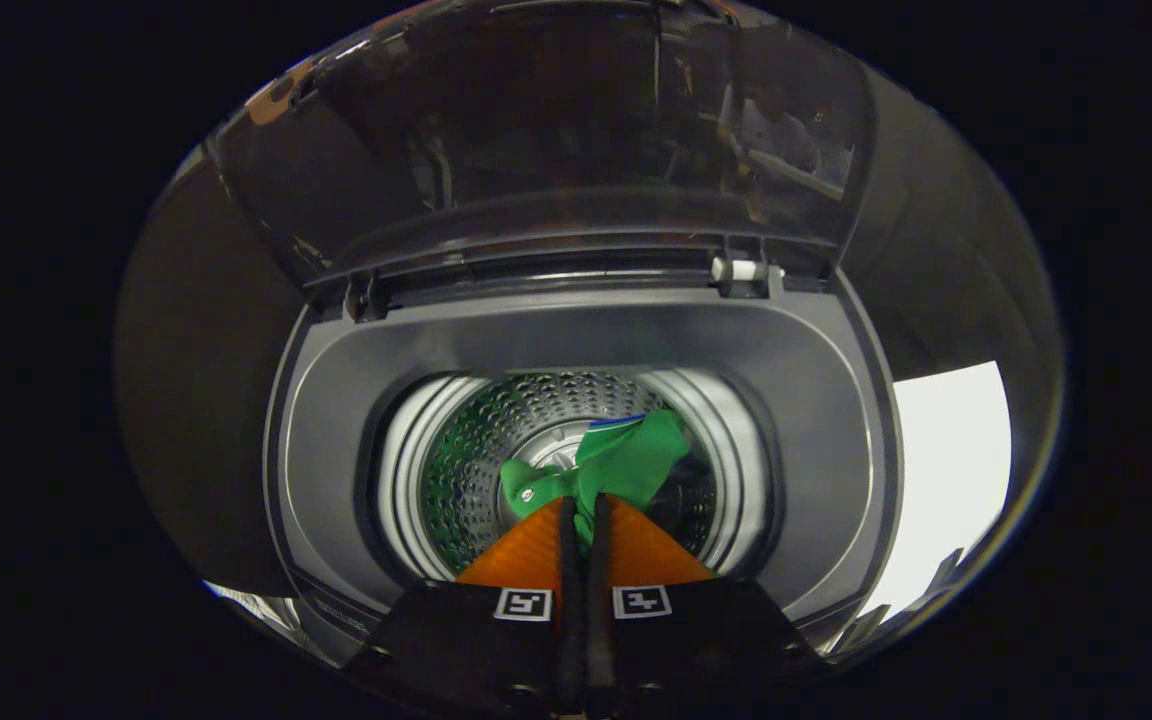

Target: Put the clothes into the washing machine and then close the washing machine lid.

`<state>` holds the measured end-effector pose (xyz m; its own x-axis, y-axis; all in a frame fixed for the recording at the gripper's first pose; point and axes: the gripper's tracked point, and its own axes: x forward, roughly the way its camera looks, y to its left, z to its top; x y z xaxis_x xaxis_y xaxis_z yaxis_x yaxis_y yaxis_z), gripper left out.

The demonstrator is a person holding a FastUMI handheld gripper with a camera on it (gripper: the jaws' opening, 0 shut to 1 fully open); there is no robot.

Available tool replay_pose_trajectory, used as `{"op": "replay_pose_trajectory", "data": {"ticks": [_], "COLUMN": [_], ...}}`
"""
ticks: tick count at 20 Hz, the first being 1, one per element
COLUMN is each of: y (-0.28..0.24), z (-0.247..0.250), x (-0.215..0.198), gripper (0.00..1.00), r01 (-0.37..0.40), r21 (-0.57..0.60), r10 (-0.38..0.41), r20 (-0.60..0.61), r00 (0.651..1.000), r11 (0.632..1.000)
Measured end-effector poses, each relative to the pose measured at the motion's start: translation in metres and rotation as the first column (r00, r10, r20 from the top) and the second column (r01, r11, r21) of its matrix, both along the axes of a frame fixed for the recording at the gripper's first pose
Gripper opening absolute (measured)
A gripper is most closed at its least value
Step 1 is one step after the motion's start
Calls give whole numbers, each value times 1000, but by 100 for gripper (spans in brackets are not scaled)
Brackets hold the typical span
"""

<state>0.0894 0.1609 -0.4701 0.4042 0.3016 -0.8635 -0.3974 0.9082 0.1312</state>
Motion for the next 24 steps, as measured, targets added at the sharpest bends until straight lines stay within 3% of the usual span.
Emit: {"op": "replay_pose_trajectory", "data": {"ticks": [5, 12, 16, 24], "y": [3, 5, 1, -13], "z": [-16, -1, 10, 46], "x": [-6, -3, -5, -10], "gripper": [16, 23, 32, 92], "r01": [-8, -5, 21, 74], "r21": [-14, -22, -31, -60], "r10": [7, 5, -21, -68], "r20": [-70, -23, 13, 102], "r00": [998, 1000, 1000, 992], "r11": [1000, 1000, 999, 995]}}
